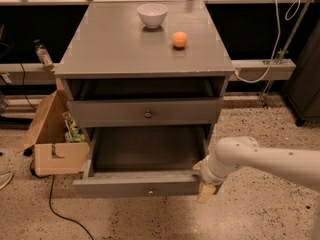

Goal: Open middle drawer

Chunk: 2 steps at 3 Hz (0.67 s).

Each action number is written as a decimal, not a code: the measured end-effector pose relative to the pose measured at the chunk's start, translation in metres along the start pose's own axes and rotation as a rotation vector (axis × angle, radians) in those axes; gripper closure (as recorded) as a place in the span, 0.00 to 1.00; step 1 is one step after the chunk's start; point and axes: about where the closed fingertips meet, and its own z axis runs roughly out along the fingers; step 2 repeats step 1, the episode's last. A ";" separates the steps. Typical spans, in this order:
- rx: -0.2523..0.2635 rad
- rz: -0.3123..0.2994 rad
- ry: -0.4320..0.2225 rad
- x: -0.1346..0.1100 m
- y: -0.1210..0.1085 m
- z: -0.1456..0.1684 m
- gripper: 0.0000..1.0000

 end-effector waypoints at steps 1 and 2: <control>0.133 0.005 -0.060 0.007 0.014 -0.068 0.00; 0.133 0.005 -0.060 0.007 0.014 -0.068 0.00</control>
Offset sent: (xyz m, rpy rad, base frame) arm 0.0000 0.0000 0.0000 0.0000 0.0000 0.0000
